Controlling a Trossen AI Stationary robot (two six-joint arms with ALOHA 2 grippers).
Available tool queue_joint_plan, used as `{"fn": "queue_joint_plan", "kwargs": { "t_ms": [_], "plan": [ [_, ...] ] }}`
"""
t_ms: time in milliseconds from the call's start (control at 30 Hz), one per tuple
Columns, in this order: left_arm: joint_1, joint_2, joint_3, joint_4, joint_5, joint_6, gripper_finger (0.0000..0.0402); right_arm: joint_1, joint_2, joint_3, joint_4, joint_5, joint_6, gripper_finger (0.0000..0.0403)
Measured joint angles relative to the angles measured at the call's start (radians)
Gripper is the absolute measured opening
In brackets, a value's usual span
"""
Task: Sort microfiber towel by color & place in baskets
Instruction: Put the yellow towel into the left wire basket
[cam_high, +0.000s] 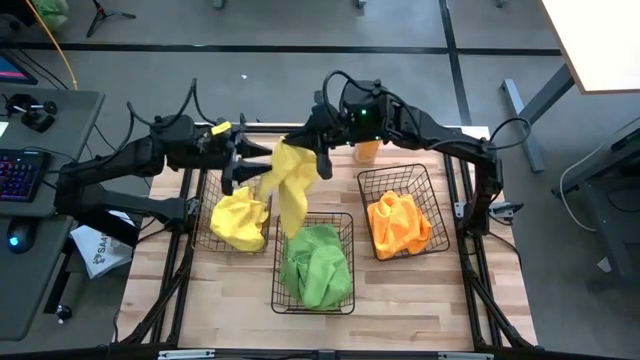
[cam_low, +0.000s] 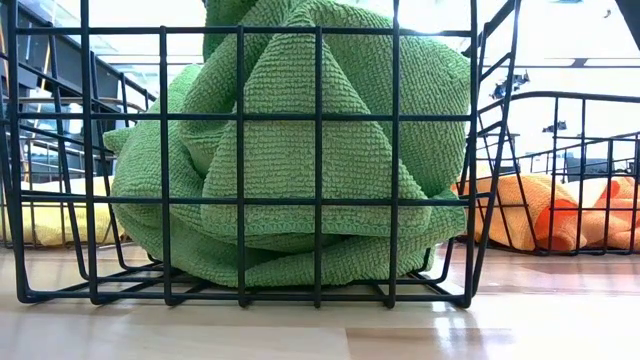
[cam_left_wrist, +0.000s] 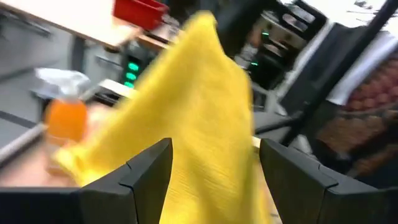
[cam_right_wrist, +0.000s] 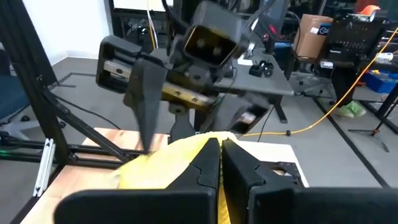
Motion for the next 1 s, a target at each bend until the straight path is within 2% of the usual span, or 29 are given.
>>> {"fn": "queue_joint_plan", "kwargs": {
  "t_ms": [67,200,400,533,667,767,833,900,933,1000],
  "plan": [
    [0.003,-0.007,0.000,-0.001,0.029,-0.020,0.0230,0.000,0.000,0.020,-0.018,0.000,-0.001,0.0000],
    [0.003,-0.004,0.000,0.051,-0.008,0.027,0.0230,0.004,-0.001,0.031,-0.013,-0.018,-0.001,0.0000],
    [0.003,0.092,0.000,0.134,0.021,0.074,0.0230,0.011,-0.001,0.031,-0.006,-0.020,0.001,0.0000],
    [0.003,0.141,0.000,0.146,-0.065,0.179,0.0230,0.020,-0.001,0.031,-0.006,-0.020,0.006,0.0000],
    [0.003,0.191,0.000,0.212,-0.078,0.251,0.0223,0.028,-0.001,0.031,-0.006,-0.020,0.006,0.0000],
    [0.003,0.223,0.000,0.212,-0.121,0.259,0.0182,0.031,-0.001,0.031,-0.005,-0.020,0.007,0.0000],
    [0.004,0.231,0.000,0.184,-0.162,0.262,0.0124,0.035,-0.005,0.031,-0.006,-0.020,0.008,0.0004],
    [0.014,0.224,0.000,0.147,-0.185,0.283,0.0046,0.037,-0.014,0.031,-0.009,-0.007,0.010,0.0016],
    [0.022,0.215,0.000,0.116,-0.200,0.282,0.0024,0.037,-0.020,0.031,-0.014,0.010,0.014,0.0027],
    [0.046,0.188,0.000,0.045,-0.242,0.267,0.0015,0.037,-0.037,0.031,-0.026,0.057,0.040,0.0056]
  ]
}}
